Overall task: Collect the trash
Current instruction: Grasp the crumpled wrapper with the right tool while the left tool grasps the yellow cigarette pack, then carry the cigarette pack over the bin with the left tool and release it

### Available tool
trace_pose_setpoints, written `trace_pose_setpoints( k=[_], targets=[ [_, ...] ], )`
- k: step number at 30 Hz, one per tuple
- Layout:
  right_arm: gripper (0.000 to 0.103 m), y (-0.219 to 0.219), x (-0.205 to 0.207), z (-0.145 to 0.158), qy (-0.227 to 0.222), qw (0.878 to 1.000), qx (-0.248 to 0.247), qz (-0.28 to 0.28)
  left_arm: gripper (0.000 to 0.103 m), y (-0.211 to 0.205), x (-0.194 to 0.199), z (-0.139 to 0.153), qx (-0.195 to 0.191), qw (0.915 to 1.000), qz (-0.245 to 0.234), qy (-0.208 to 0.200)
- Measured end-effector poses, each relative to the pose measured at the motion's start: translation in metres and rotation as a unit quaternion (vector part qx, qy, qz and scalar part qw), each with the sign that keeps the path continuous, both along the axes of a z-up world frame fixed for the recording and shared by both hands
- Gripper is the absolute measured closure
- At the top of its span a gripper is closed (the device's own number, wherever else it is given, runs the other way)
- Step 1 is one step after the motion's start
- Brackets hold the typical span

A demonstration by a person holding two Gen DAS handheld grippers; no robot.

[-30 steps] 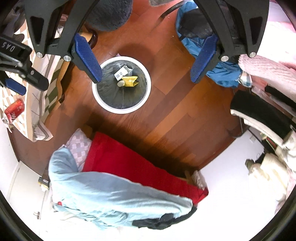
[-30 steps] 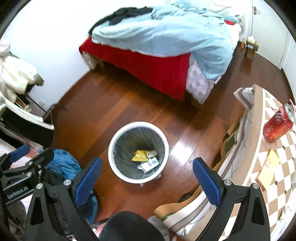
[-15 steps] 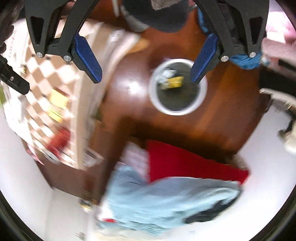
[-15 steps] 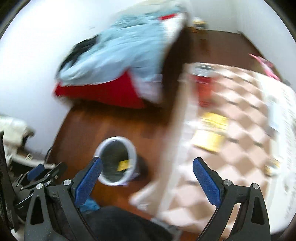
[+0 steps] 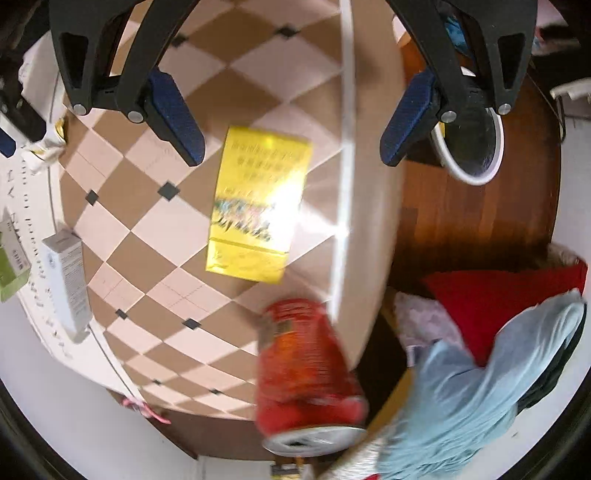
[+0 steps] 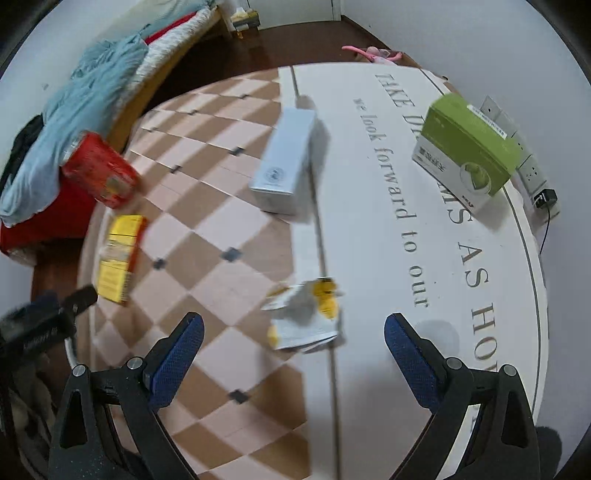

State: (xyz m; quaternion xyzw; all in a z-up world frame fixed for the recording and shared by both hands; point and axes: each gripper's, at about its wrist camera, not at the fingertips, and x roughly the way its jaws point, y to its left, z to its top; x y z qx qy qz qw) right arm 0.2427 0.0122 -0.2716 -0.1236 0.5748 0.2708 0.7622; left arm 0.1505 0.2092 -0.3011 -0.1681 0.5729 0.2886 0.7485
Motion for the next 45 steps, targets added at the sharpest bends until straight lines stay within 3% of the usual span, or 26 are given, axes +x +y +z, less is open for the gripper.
trace_pose_setpoints(
  k=[8, 13, 16, 18, 19, 23, 28, 37, 45],
  targets=[
    [0.01, 0.014, 0.014, -0.045, 0.009, 1.0, -0.017, 0.017, 0.007, 0.005, 0.022, -0.019, -0.011, 0.9995, -0.024, 0.015],
    [0.012, 0.021, 0.012, -0.05, -0.006, 1.0, -0.019, 0.019, 0.008, 0.008, 0.025, -0.021, -0.011, 0.9995, -0.03, 0.007],
    [0.015, 0.02, 0.011, -0.05, -0.012, 1.0, -0.019, 0.018, 0.026, 0.009, 0.023, -0.018, -0.027, 0.9991, -0.03, -0.011],
    [0.024, 0.018, 0.01, -0.049, -0.022, 0.999, -0.026, 0.017, 0.048, 0.009, 0.024, -0.016, -0.033, 0.9988, -0.031, -0.02],
    [0.026, 0.017, 0.01, -0.048, -0.027, 0.999, -0.03, 0.016, 0.05, 0.007, 0.025, -0.014, -0.034, 0.9986, -0.032, -0.024],
    [0.049, 0.008, 0.006, -0.045, -0.046, 0.998, -0.039, 0.011, 0.05, -0.002, 0.027, -0.012, -0.017, 0.9991, -0.034, -0.021],
    [0.051, 0.005, 0.007, -0.043, -0.048, 0.998, -0.037, 0.01, 0.05, -0.019, 0.007, -0.006, -0.02, 0.9996, -0.017, -0.014],
    [0.052, -0.014, -0.024, -0.038, -0.013, 0.998, -0.042, 0.041, 0.05, -0.067, -0.066, -0.003, -0.082, 0.9966, 0.004, -0.007],
    [0.05, -0.022, -0.063, -0.04, -0.009, 0.994, -0.074, 0.082, 0.047, -0.075, -0.063, -0.017, -0.069, 0.9975, -0.006, 0.011]
  ],
)
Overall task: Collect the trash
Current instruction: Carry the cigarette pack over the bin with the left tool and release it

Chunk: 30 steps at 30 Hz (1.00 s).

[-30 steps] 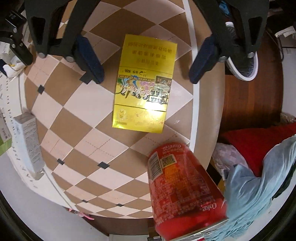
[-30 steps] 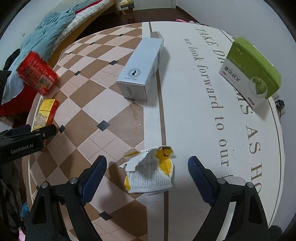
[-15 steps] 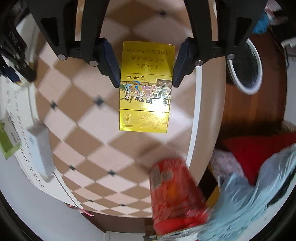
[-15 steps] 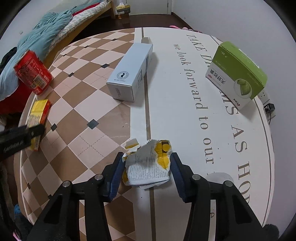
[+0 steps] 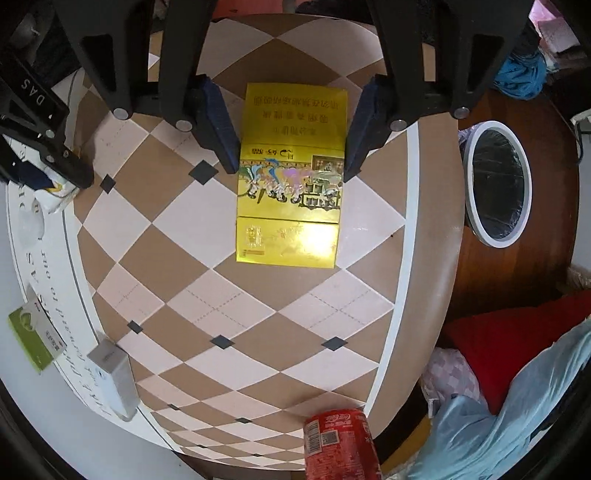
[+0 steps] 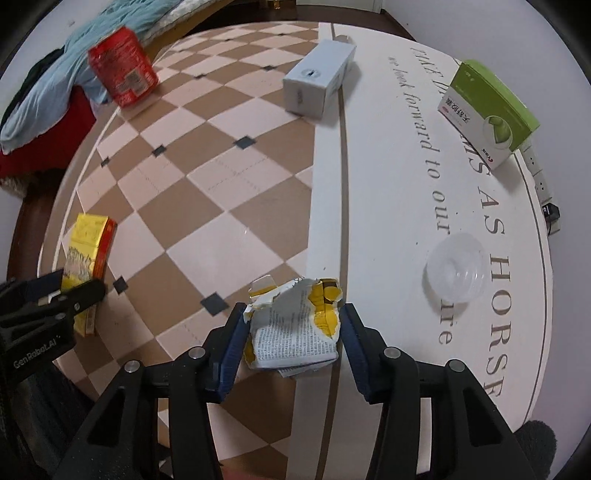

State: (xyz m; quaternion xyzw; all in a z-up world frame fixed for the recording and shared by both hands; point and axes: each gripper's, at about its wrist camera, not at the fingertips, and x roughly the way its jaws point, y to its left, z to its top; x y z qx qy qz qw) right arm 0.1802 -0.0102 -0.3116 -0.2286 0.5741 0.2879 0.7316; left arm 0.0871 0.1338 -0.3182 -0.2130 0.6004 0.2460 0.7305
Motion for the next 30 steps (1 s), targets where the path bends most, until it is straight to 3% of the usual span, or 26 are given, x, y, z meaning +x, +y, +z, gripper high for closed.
trace_pose_setpoints(
  k=[8, 12, 16, 25, 30],
  targets=[
    [0.052, 0.0, -0.005, 0.001, -0.016, 1.0, 0.001, 0.0, 0.05, -0.003, -0.002, 0.003, 0.016, 0.9997, 0.003, -0.017],
    [0.052, 0.004, -0.007, 0.009, -0.016, 1.0, 0.012, -0.005, 0.05, -0.005, -0.012, 0.031, 0.037, 0.9983, 0.011, -0.044],
    [0.052, 0.015, -0.011, 0.036, -0.031, 0.999, 0.036, 0.004, 0.05, 0.012, -0.03, 0.069, 0.068, 0.994, 0.03, -0.08],
    [0.052, 0.105, -0.047, 0.105, -0.047, 0.991, 0.105, 0.071, 0.05, 0.1, -0.109, 0.125, 0.119, 0.9802, 0.103, -0.121],
    [0.052, 0.182, -0.09, 0.111, -0.03, 0.984, 0.126, 0.123, 0.05, 0.152, -0.165, 0.124, 0.135, 0.9729, 0.154, -0.108]
  ],
)
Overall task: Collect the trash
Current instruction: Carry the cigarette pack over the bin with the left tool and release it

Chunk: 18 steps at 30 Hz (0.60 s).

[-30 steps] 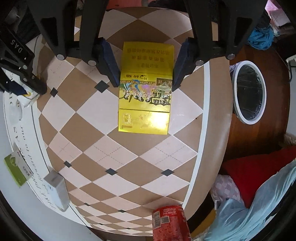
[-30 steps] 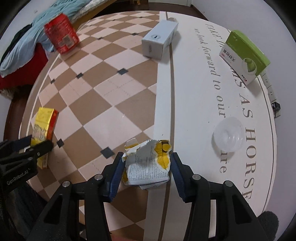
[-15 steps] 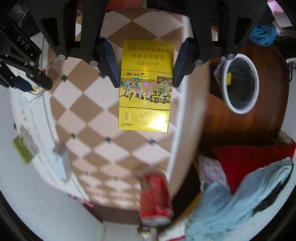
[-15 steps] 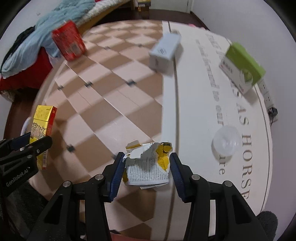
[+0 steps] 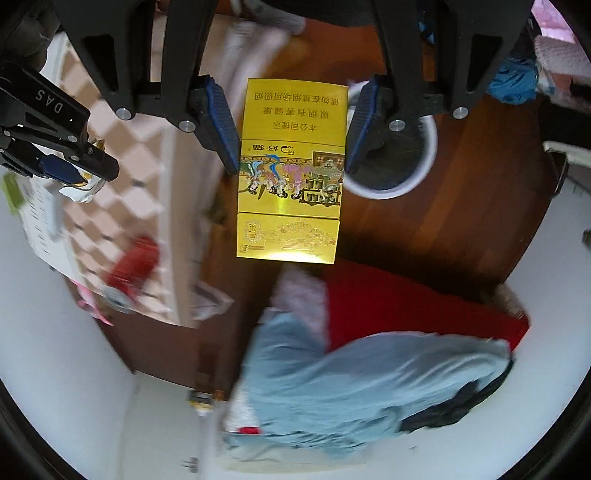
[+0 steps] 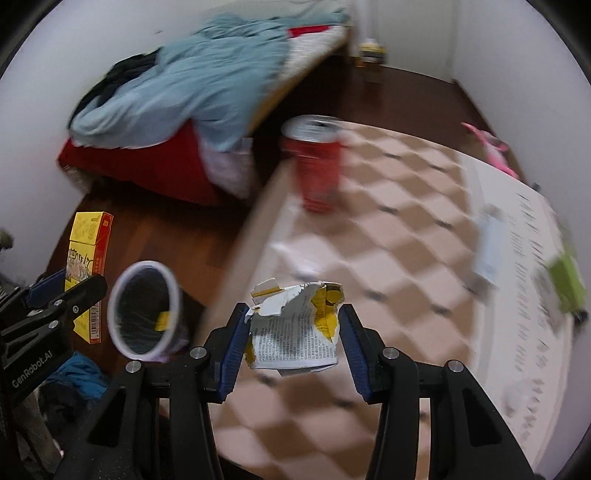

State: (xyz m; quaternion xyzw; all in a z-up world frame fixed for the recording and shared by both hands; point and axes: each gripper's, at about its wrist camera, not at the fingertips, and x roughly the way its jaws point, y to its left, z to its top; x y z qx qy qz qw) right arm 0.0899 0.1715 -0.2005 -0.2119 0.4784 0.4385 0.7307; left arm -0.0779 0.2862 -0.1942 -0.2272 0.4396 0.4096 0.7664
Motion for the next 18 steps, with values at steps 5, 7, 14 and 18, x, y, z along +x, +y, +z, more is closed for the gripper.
trace_pose_setpoints(
  k=[5, 7, 14, 18],
  targets=[
    [0.052, 0.089, -0.06, -0.023, 0.029, 0.997, -0.002, 0.065, 0.05, 0.059, -0.062, -0.036, -0.017, 0.998, 0.058, 0.017],
    [0.052, 0.12, -0.084, -0.04, 0.042, 0.995, -0.011, 0.09, 0.05, 0.084, -0.085, -0.058, -0.04, 0.9956, 0.083, 0.017],
    [0.052, 0.212, -0.146, -0.122, 0.095, 0.982, -0.071, 0.149, 0.05, 0.149, -0.145, -0.14, -0.181, 0.972, 0.142, -0.045],
    [0.052, 0.243, -0.162, -0.165, 0.11, 0.976, -0.107, 0.158, 0.049, 0.163, -0.153, -0.168, -0.225, 0.9597, 0.157, -0.061]
  ],
)
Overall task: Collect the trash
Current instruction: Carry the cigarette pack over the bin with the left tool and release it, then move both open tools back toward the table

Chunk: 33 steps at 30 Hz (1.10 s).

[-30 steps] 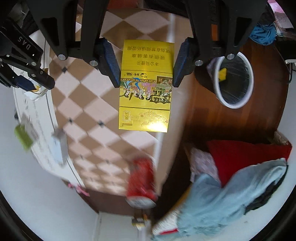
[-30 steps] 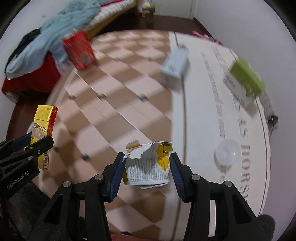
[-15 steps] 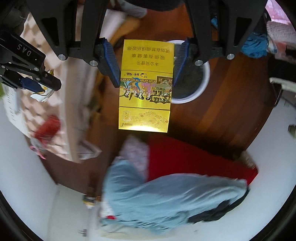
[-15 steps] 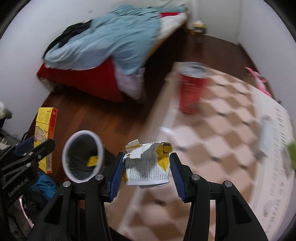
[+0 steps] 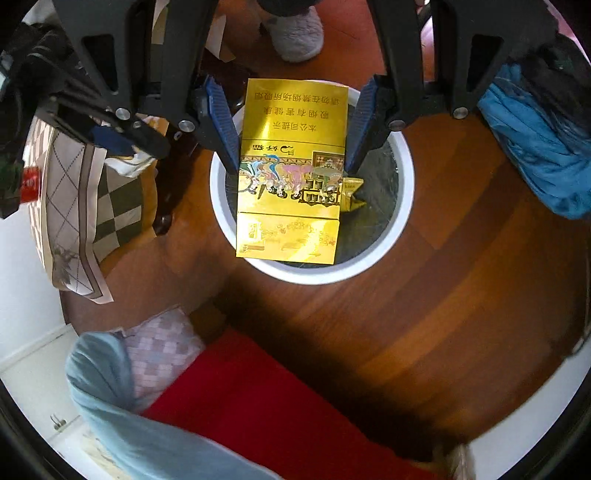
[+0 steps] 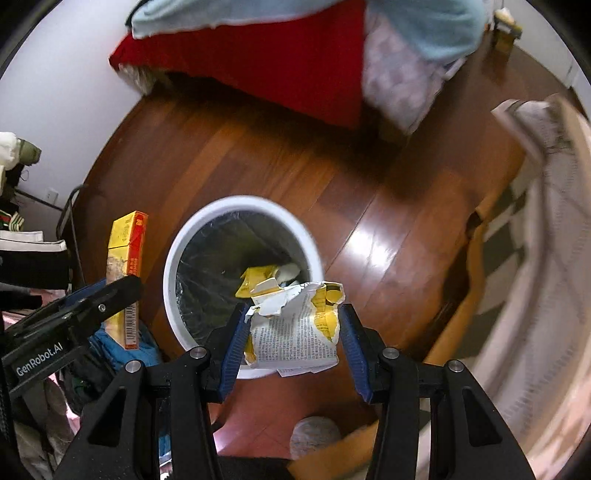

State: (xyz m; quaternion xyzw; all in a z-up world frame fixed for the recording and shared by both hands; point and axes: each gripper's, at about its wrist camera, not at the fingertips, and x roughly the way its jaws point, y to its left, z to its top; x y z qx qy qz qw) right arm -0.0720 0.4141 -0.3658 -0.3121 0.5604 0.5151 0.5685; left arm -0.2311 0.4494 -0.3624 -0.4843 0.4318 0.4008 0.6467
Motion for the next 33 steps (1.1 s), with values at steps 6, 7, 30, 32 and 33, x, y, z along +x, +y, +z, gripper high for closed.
trace_pose_setpoints(
  k=[6, 7, 30, 32, 33],
  targets=[
    [0.052, 0.022, -0.02, -0.032, -0.005, 1.0, -0.021, 0.02, 0.013, 0.009, -0.021, -0.009, -0.029, 0.9987, 0.039, -0.015],
    [0.052, 0.026, -0.022, -0.035, -0.003, 1.0, -0.022, 0.022, 0.008, 0.008, -0.03, -0.006, -0.023, 0.9983, 0.051, -0.015],
    [0.002, 0.006, -0.054, -0.007, -0.056, 0.997, -0.018, 0.056, 0.006, -0.049, -0.052, 0.05, 0.108, 0.9813, 0.059, 0.148],
    [0.002, 0.002, -0.054, 0.003, -0.059, 0.997, -0.014, 0.054, 0.006, -0.054, -0.051, 0.059, 0.113, 0.9807, 0.06, 0.147],
    [0.002, -0.002, -0.053, 0.009, -0.06, 0.997, -0.01, 0.053, 0.006, -0.057, -0.051, 0.064, 0.117, 0.9803, 0.059, 0.148]
  ],
)
